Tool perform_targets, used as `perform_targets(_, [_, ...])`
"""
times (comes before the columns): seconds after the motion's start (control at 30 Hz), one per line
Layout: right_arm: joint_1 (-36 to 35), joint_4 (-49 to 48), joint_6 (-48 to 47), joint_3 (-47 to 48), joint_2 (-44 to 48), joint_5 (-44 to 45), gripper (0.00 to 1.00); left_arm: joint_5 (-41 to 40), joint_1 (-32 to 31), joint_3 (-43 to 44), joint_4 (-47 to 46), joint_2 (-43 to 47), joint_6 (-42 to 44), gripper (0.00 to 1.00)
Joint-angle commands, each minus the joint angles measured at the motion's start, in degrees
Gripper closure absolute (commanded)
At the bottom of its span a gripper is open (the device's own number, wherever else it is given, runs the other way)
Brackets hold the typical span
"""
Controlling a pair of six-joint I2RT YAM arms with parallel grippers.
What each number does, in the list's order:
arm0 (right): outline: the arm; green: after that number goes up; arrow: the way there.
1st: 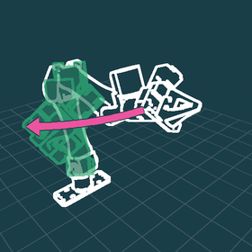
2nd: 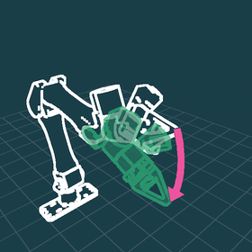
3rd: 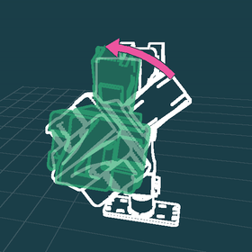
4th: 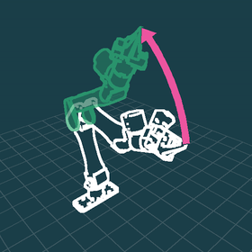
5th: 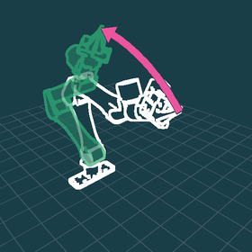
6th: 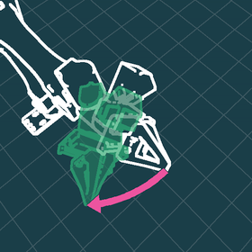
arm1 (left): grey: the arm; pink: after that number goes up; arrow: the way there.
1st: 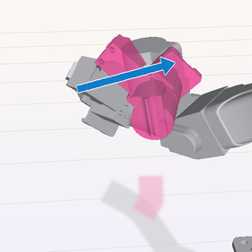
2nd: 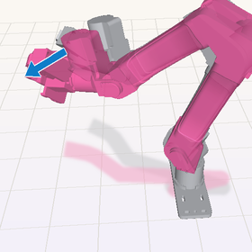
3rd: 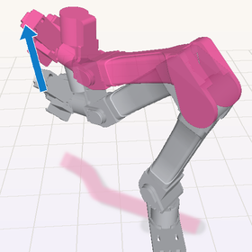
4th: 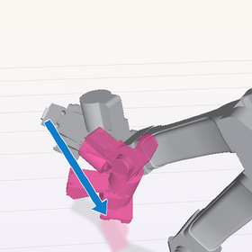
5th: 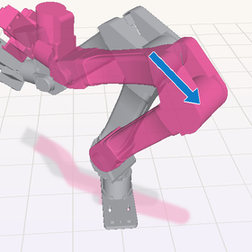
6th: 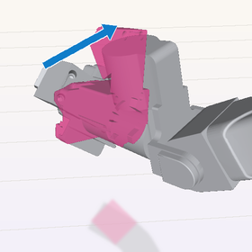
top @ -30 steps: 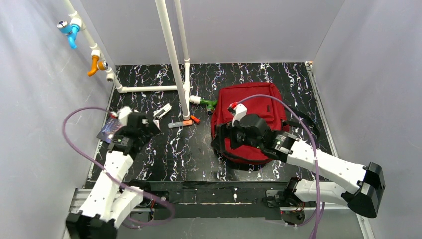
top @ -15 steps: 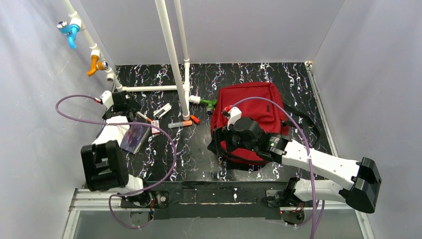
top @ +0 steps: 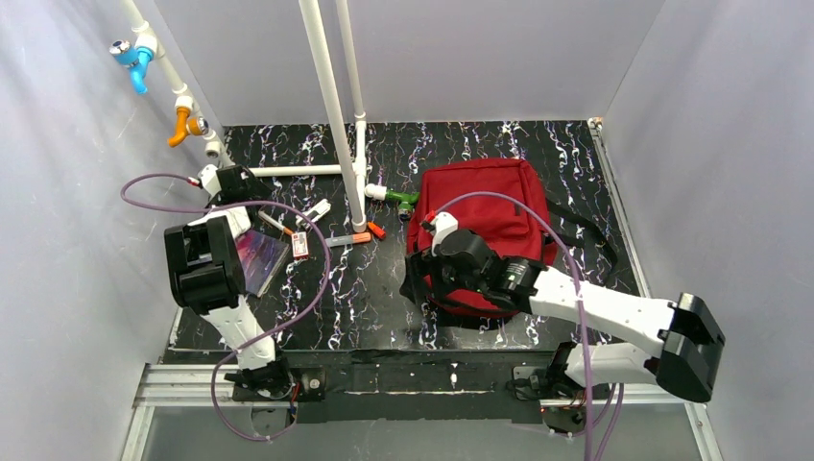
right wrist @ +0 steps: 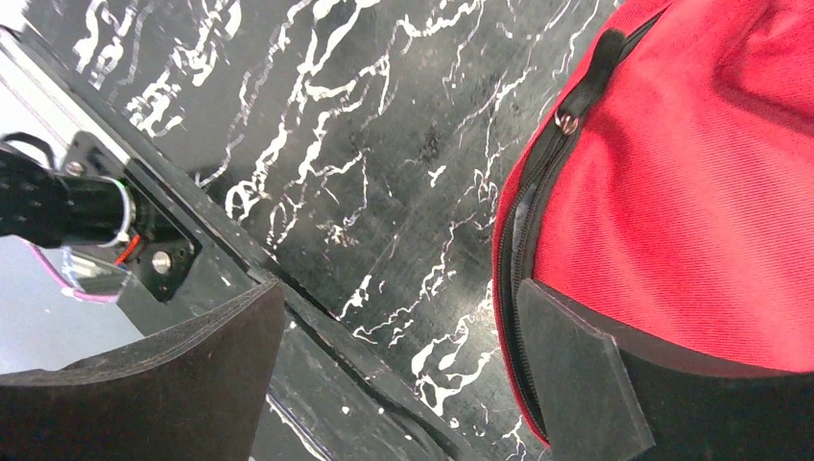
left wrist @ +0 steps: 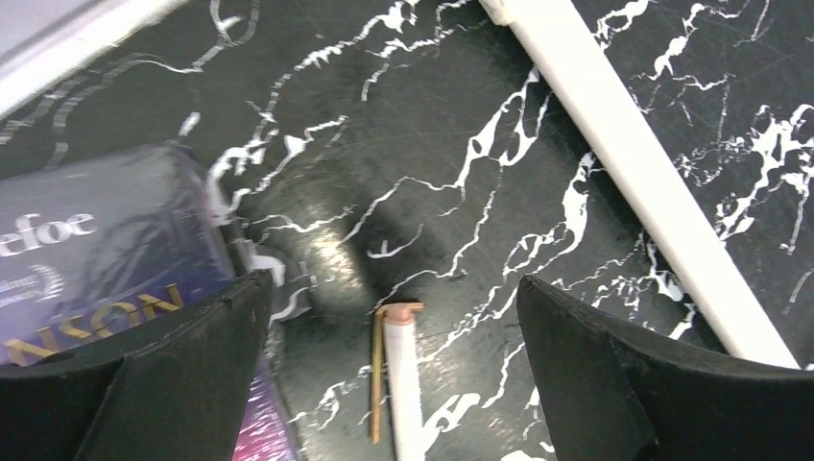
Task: Pack the student bag
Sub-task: Adjust the book at the center of the board.
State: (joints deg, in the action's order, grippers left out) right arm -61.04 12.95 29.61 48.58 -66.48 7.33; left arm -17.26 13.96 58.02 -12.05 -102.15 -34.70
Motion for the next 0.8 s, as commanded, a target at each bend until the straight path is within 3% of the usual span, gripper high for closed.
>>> perform_targets(0.0, [-0.22, -2.69, -0.66, 3.36, -4.07, -2.45, 0.02, 6.06, 1.53, 3.94, 1.7, -2.52, -5.39, 0.02])
perform_targets(0.1, [-0.31, -3.66, -0.95, 4.15, -5.57, -2.58, 0.02, 9.17, 2.87, 4.35, 6.53, -3.43, -10.51, 0.02])
perform_targets(0.23, [-0.53, -6.44, -0.32, 3.41, -7.43, -2.86, 0.02, 12.3, 3.88, 5.59, 19.76, -3.16, -15.77, 0.03])
perform_targets(0.37, [-1.52, -8.82, 0.47, 3.1, -9.65, -3.59, 0.02, 13.37, 3.89, -3.76, 20.28, 6.35, -19.9, 0.03])
perform_targets(0.43, [-2.29, -9.6, 0.63, 3.29, -10.62, -3.9, 0.02, 13.46, 3.95, -7.58, 20.34, 11.7, -18.99, 0.02])
perform_targets(0.53, [-3.83, -10.0, 0.52, 4.06, -11.97, -3.61, 0.02, 12.24, 4.01, -10.12, 27.46, 17.71, -16.61, 0.02])
perform_targets(0.7, [-5.82, -11.3, 0.75, 4.79, -14.77, -3.36, 0.02, 22.58, 4.05, -20.23, 27.07, 30.33, -14.13, 0.02])
perform_targets(0.77, [-6.52, -11.9, 1.09, 5.36, -16.06, -3.67, 0.02, 19.77, 3.96, -20.9, 28.97, 35.58, -9.39, 0.02])
